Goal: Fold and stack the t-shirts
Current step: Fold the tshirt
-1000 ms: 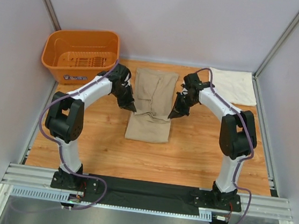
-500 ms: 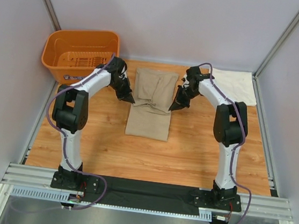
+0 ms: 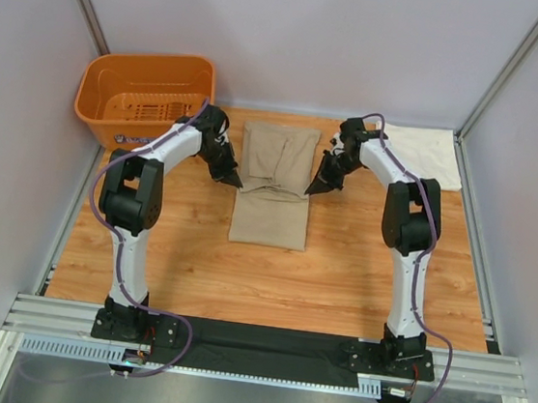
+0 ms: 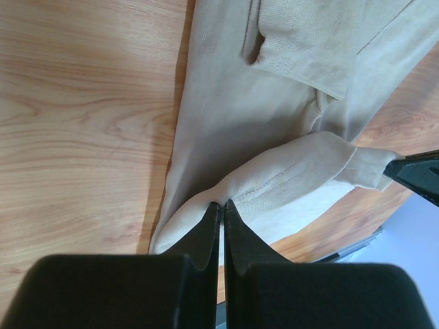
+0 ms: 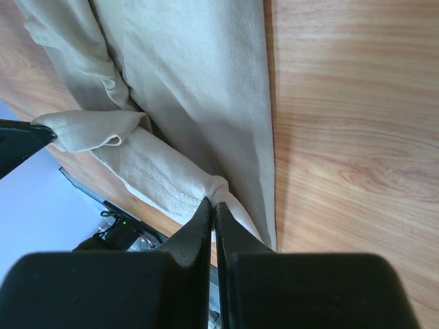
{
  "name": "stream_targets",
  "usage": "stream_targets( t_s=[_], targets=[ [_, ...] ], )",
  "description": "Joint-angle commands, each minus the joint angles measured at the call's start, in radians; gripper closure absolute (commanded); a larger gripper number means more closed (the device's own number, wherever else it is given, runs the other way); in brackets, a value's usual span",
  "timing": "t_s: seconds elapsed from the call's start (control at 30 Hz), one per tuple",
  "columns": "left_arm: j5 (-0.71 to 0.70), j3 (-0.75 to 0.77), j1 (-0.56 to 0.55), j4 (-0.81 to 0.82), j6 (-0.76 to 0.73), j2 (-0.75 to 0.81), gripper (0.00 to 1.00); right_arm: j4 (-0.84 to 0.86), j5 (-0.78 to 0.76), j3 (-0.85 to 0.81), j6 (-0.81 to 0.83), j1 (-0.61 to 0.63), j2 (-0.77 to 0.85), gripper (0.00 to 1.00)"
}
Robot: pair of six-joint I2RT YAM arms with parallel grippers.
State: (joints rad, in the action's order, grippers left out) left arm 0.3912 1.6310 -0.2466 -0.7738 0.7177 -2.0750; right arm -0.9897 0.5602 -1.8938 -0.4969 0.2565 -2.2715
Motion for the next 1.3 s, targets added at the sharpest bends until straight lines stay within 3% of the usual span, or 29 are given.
stream_targets(
  t_s=[0.0, 0.13, 0.2, 0.23, 0.27, 0.37, 0.47, 0.53, 0.6, 0.7, 0.8, 0.93, 1.1, 1.27],
  targets=[
    [0.003, 0.044, 0.015, 0.005, 0.02, -0.013, 1.0, 0.002, 0.038, -0.053, 0.008, -0.011, -0.026, 0.99],
    [0.003, 0.07, 0.017, 0.014, 0.029, -0.036, 0.98, 0.02, 0.037, -0.08, -0.015, -0.019, -0.055, 0.95],
    [-0.006, 0.105, 0.017, 0.013, 0.019, -0.06, 0.86, 0.031, 0.026, -0.123, -0.028, -0.026, -0.072, 0.9],
    [-0.018, 0.119, 0.017, 0.008, 0.011, -0.065, 0.79, 0.036, 0.018, -0.142, -0.028, -0.036, -0.092, 0.8],
    [-0.034, 0.137, 0.017, -0.016, -0.001, -0.068, 0.7, 0.031, -0.003, -0.172, -0.026, -0.042, -0.103, 0.78],
    [-0.129, 0.222, 0.017, -0.1, -0.055, -0.047, 0.58, -0.075, -0.086, -0.33, 0.015, -0.057, -0.137, 0.66],
    [-0.198, 0.169, 0.015, -0.088, -0.101, 0.117, 0.53, -0.188, -0.163, -0.363, 0.06, -0.05, -0.068, 0.59],
    [-0.18, 0.049, 0.013, -0.055, -0.109, 0.2, 0.52, -0.129, -0.19, -0.238, 0.063, -0.014, 0.025, 0.58],
    [-0.138, -0.095, 0.0, 0.019, -0.098, 0.321, 0.53, -0.043, -0.25, -0.006, 0.046, 0.026, 0.184, 0.58],
    [-0.111, -0.236, -0.051, 0.106, -0.075, 0.429, 0.63, 0.188, -0.276, 0.221, -0.055, 0.114, 0.306, 0.64],
    [-0.08, -0.339, -0.108, 0.194, -0.066, 0.484, 0.64, 0.198, -0.299, 0.268, -0.094, 0.154, 0.3, 0.66],
    [-0.069, -0.385, -0.146, 0.188, -0.08, 0.5, 0.62, 0.181, -0.299, 0.275, -0.077, 0.193, 0.294, 0.65],
    [0.004, -0.491, -0.166, 0.255, -0.096, 0.518, 0.63, 0.258, -0.175, 0.393, -0.081, 0.207, 0.337, 0.67],
    [0.014, -0.528, -0.203, 0.3, -0.101, 0.465, 0.69, 0.309, -0.145, 0.51, -0.086, 0.248, 0.36, 0.83]
  ],
)
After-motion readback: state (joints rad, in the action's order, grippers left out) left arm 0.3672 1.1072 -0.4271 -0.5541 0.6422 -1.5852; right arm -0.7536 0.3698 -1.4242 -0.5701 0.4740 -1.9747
